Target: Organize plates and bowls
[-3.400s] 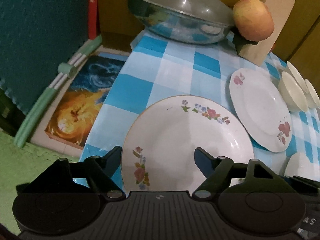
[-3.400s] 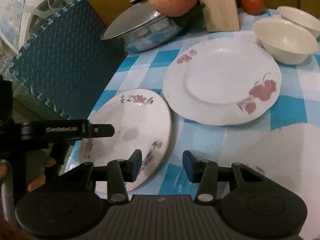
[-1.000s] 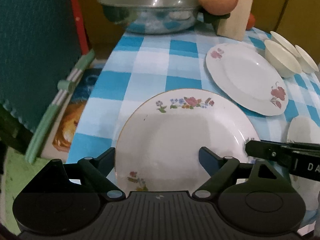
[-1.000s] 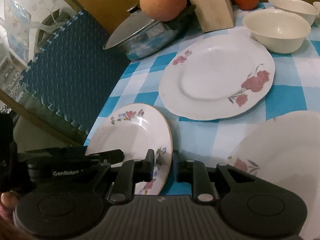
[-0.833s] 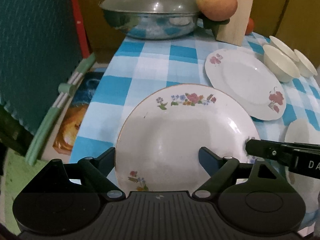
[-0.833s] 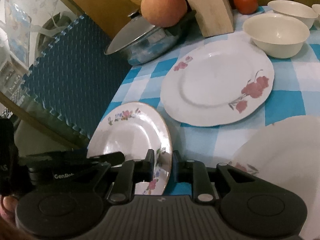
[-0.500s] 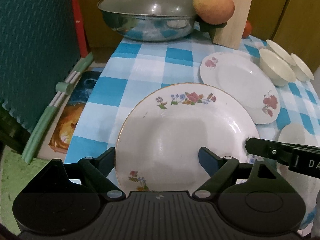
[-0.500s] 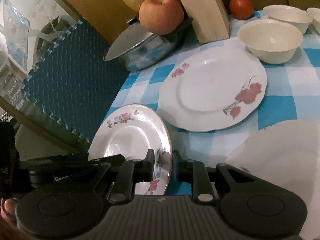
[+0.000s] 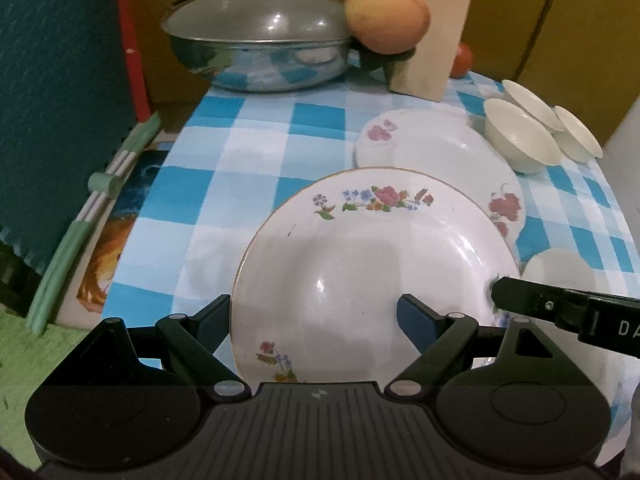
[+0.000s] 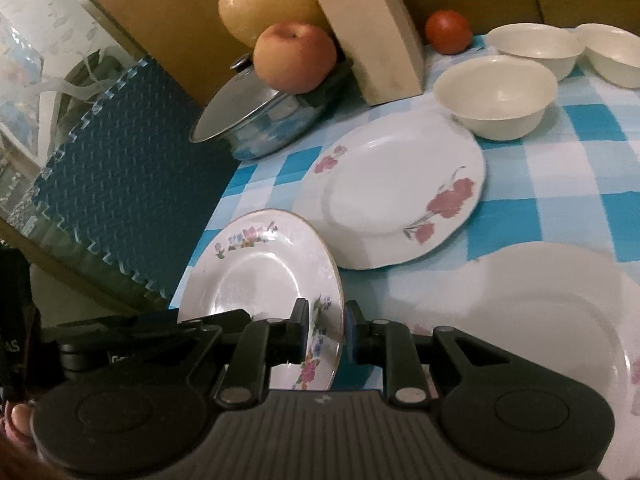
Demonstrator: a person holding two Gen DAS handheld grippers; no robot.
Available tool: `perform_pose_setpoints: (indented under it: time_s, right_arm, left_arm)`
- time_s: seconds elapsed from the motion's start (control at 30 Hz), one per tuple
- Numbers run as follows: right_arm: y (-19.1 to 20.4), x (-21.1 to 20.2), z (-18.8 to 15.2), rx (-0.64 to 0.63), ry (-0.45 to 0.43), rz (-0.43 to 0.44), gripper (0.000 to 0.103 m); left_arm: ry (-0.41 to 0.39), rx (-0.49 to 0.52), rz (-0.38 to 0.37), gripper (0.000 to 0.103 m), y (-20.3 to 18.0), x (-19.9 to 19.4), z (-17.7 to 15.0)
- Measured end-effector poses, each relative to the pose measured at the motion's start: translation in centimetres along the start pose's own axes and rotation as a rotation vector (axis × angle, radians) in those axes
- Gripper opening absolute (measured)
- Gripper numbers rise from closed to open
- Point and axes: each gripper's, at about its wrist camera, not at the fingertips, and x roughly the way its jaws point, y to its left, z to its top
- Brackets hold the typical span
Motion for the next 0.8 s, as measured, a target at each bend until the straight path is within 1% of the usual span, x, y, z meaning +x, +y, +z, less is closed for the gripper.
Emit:
perform_pose_setpoints:
  time_s: [0.13,0.37,0.63,0.8]
  right_arm:
    - [-0.6,-0.8,0.0,0.015,-0.009,-0.018,0.018]
    - [-1.9,-3.1,-0.2,0.052,-0.039,-0.052,0.018]
    - [-4.1,-5.5,-1.3,0.110,-0.057,-0.097,0.018]
    - [-5.9,-6.8,-2.3,0.155,-0.064,-0.128,0.018]
  left_arm:
    - [0.000,0.018,-0.015,0.091,-1.0,0.0,0.2]
    - [0.002,0.052,-0.065,0.091,-2.9,0.0,0.4]
    - [0.018,0.129,-0.116,0.091,-6.1,0.4,-0.1]
    - [0.024,0.196,-0.126,0.091,-8.5,0.7,-0.6]
